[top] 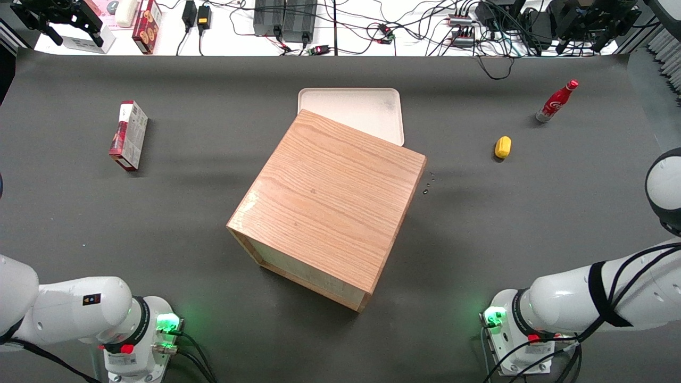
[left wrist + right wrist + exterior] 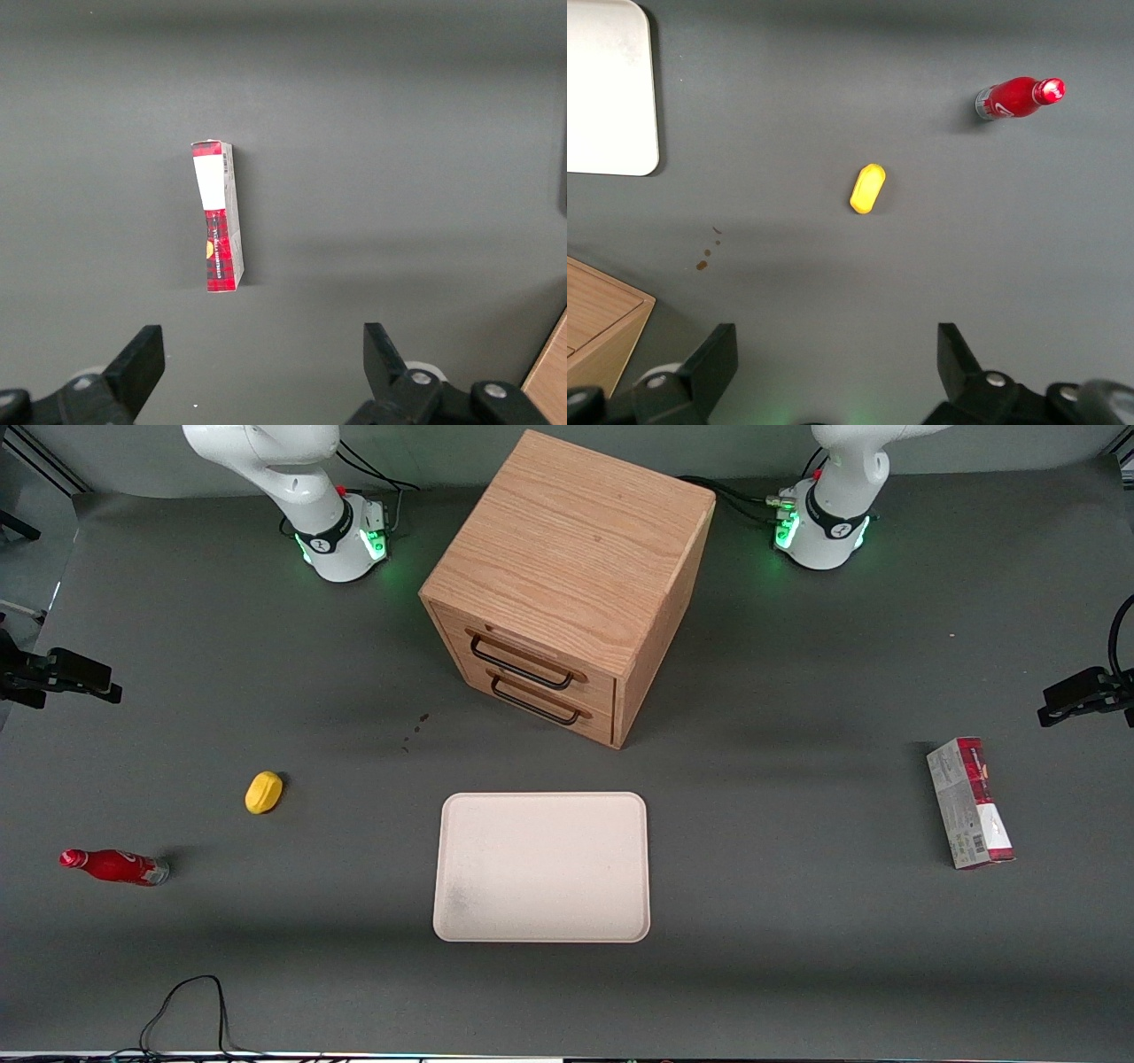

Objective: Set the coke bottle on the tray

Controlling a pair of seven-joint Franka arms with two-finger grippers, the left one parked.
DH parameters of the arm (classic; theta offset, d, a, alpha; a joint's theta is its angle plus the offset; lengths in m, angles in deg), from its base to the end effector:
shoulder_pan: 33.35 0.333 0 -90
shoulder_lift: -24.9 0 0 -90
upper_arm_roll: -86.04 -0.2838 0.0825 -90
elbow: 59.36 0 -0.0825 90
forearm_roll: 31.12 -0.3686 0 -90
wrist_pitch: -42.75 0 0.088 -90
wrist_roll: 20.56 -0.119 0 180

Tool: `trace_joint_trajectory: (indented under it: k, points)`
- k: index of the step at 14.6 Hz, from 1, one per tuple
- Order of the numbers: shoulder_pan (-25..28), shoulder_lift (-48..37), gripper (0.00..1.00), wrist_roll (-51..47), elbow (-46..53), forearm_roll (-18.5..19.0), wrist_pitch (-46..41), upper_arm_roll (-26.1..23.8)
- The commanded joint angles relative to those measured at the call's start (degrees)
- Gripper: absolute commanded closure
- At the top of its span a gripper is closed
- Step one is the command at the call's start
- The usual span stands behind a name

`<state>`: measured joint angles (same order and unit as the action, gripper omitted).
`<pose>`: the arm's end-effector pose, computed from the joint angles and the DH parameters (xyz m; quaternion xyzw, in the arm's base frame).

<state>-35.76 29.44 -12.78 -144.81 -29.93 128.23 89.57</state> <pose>0.5485 -0.0584 0.5665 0.9990 0.0156 -0.0405 0.0080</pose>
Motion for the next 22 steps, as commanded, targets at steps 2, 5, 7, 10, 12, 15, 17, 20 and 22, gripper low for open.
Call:
trace_joint_trajectory:
  k: [2,5,7,10,12,15,17,20,22]
  points:
    - [0.2,-0.3,0.00,-1.1,0.4,0.1,-0.4,0.0]
    - [0.2,0.7,0.00,-0.7,1.3,0.6,-0.5,0.0]
    - [-0.5,1.4,0.00,-0.3,2.2,0.6,-0.4,0.2]
    - [-2.4,6.2,0.00,2.8,8.4,0.7,-0.4,1.6]
    - [-5.4,10.6,0.00,6.2,12.6,0.6,-0.3,2.3]
    - [-10.7,17.8,0.00,13.6,19.9,0.2,0.0,2.4]
    - [-14.1,22.7,0.00,15.9,24.5,0.1,0.3,2.1]
    - [-16.3,26.3,0.00,19.3,27.5,0.0,2.8,1.9]
    - [-17.1,27.6,0.00,19.9,27.5,-0.1,4.4,1.8]
